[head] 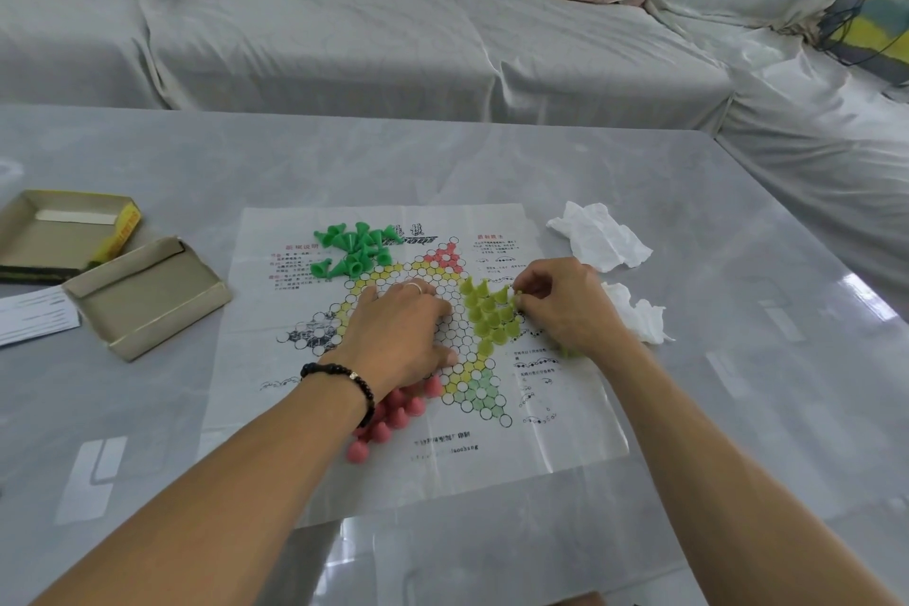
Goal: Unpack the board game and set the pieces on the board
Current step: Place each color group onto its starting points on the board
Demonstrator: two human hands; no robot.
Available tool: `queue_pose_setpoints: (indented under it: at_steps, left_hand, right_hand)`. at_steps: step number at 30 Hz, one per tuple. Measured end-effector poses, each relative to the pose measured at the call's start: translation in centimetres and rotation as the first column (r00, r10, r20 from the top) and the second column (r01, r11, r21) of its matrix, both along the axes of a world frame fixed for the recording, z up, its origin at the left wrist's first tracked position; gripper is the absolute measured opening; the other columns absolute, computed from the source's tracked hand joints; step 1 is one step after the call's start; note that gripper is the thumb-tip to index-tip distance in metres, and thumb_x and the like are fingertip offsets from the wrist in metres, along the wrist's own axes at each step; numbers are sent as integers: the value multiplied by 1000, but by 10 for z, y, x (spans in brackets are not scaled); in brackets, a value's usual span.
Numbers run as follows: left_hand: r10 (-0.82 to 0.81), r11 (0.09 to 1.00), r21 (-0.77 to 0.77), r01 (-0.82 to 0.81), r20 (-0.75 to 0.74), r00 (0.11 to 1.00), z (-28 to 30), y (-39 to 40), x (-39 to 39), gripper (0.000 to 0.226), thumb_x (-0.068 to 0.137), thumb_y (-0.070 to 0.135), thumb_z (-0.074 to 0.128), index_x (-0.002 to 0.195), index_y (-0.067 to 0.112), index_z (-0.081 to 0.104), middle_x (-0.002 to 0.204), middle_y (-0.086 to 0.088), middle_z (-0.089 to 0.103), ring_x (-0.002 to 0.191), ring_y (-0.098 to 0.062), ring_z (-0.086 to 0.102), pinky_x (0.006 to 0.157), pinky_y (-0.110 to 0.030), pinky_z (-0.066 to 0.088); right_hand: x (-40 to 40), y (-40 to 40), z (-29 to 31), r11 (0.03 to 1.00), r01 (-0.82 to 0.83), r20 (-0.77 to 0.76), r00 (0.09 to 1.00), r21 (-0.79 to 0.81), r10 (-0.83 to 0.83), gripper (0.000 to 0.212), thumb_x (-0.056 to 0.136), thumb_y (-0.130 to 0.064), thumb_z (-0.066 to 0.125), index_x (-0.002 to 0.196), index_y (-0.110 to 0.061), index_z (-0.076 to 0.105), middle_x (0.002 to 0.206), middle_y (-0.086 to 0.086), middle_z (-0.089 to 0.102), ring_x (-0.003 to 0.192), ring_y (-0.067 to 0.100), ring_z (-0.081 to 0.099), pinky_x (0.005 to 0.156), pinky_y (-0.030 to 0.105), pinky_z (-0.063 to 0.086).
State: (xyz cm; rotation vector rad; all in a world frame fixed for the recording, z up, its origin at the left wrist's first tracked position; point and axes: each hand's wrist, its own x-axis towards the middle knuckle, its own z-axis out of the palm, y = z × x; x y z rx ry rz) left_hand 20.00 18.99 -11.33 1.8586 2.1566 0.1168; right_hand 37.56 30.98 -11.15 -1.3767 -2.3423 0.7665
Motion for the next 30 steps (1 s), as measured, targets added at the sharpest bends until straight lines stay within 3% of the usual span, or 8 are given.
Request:
queue_pose_setpoints:
  at_steps: [3,7,13,19,23,27,30]
  left_hand:
    - [3,1000,2,-3,9,1000,-1,0,0,61,81,55,64,135,31,49,149,4,36,135,-16,35,113,-47,20]
    - [3,1000,2,-3,5,1000,0,0,1,60,81,56,64,134,31,50,148,4,37,135,-16,36,112,-47,20]
    - [0,1000,-15,0,-8,1000,3,-2,2,59,82,56,62,135,32,49,147,4,38,135,-16,35,114,-49,19]
    - [3,1000,-28,-3,-11,1000,3,-1,2,59,83,56,61,135,33,48,147,3,38,134,-17,36,113,-49,20]
    - [1,1000,-31,-1,-10,1000,0,0,1,59,82,57,62,134,34,48,148,3,36,134,-17,36,112,-49,21]
    - [3,1000,-24,-3,-6,1000,-1,0,0,59,82,56,62,134,34,48,146,4,38,133,-17,37,113,-49,21]
    - [7,1000,-20,-7,4,1000,0,-1,0,59,82,55,63,135,33,48,147,4,38,133,-16,37,113,-49,21]
  right_hand:
    - [0,-1,1,1000,-4,11,1000,2,4,14,81,-8,66,89,-19,70,82,-6,69,80,4,64,69,12,49]
    - [9,-3,6,999,39,-21,999,13,-39,24,86,-8,59,105,-20,68,88,-10,67,84,3,61,70,8,41]
    - [42,-8,18,995,69,76,994,67,-74,13,84,-13,63,87,-20,74,83,-9,69,81,8,61,79,30,52]
    - [53,-15,23,998,49,249,968,-32,-39,7,77,-26,72,84,-24,72,85,-11,62,84,10,57,73,27,46]
    - [44,-19,20,999,32,309,951,-33,-20,6,80,-20,67,81,-23,72,75,-16,60,75,6,56,66,26,47]
    - [36,-21,19,1000,7,177,984,-29,-2,12,81,-16,61,76,-25,65,77,-11,66,78,10,62,71,27,51]
    - [30,-23,17,999,39,30,999,-36,-38,10,82,-16,63,79,-25,62,76,-5,68,76,9,65,66,21,49]
